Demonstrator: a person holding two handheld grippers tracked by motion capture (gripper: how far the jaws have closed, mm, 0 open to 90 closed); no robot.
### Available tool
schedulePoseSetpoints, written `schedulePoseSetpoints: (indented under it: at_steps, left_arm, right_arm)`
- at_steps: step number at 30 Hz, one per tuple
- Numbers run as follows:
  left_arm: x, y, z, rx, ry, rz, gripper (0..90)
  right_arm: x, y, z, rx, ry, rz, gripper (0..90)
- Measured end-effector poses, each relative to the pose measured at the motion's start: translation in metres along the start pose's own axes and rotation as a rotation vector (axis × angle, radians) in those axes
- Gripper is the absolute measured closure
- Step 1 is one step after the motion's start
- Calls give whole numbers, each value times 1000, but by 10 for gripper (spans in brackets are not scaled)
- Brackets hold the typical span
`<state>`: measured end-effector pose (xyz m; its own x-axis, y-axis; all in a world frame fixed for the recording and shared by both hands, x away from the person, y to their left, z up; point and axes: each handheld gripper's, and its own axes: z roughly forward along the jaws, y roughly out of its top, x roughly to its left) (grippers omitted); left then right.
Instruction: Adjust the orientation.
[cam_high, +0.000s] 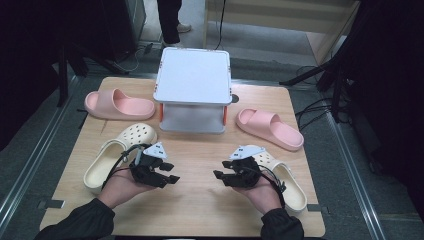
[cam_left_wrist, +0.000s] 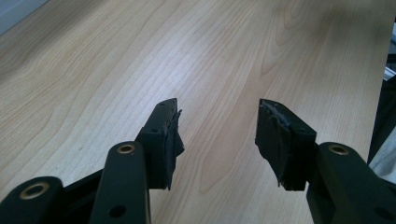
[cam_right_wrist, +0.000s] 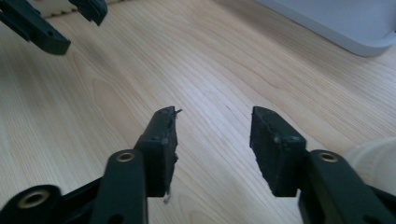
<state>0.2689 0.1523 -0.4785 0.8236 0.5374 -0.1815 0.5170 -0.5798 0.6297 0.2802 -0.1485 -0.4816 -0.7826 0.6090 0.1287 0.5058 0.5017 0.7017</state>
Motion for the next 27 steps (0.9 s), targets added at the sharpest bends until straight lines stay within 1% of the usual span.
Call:
schedulePoseSetpoints:
  at_steps: [2, 3, 4, 5, 6, 7, 8, 9, 10, 11, 13, 14, 15, 16, 18, 19, 20, 21, 24, 25, 27]
  left_arm:
    - [0, 0, 0, -1, 3, 2, 496]
    - [0, 0, 0, 4, 1, 0, 506]
    - [0, 0, 1, 6, 7, -6, 502]
    - [1, 1, 2, 11, 29, -22, 495]
    - [1, 1, 2, 11, 29, -22, 500]
    - [2, 1, 1, 6, 33, -36, 498]
    - [3, 2, 1, 3, 28, -42, 498]
    - [4, 2, 0, 3, 19, -50, 494]
    - [5, 2, 0, 5, 19, -51, 491]
    - [5, 2, 0, 9, 18, -52, 491]
    - [6, 2, 1, 22, 14, -53, 490]
    - [7, 2, 1, 23, 8, -56, 487]
    - [7, 2, 1, 23, 8, -56, 487]
    - [7, 2, 0, 24, 7, -53, 486]
    - [7, 2, 0, 30, 5, -47, 483]
    - [9, 1, -2, 29, 17, -51, 461]
    - [9, 1, -2, 29, 17, -51, 457]
    - [10, 0, -4, 18, 23, -65, 460]
    - [12, -1, -7, 15, 25, -69, 466]
    - [12, -2, -8, 16, 26, -73, 466]
    - [13, -3, -11, 18, 30, -75, 468]
  right_arm:
    - [-2, 0, -2, 1, 5, 8, 537]
    - [-3, 0, -3, -1, 14, 28, 535]
    - [-5, 0, -4, -2, 39, 62, 527]
    - [-6, 1, -4, 1, 57, 91, 521]
    - [-6, 1, -4, 1, 57, 91, 521]
    - [-4, 2, -5, -9, 76, 88, 510]
    - [-4, 2, -5, -9, 76, 88, 510]
    - [-3, 2, -5, -16, 76, 76, 510]
    - [-1, 2, -6, -26, 66, 50, 513]
    - [1, 1, -7, -30, 56, 39, 520]
    - [2, 1, -7, -34, 55, 44, 526]
    - [1, 1, -7, -38, 63, 61, 541]
    - [1, 1, -7, -38, 63, 61, 541]
    - [0, 2, -8, -30, 79, 93, 551]
    - [0, 3, -8, -32, 84, 96, 558]
    - [1, 3, -8, -34, 80, 72, 551]
    - [1, 3, -8, -34, 80, 72, 551]
    - [2, 3, -8, -29, 70, 43, 536]
    - [2, 4, -8, -29, 64, 35, 524]
    - [2, 5, -8, -37, 62, 28, 506]
    - [2, 5, -8, -40, 56, 33, 506]
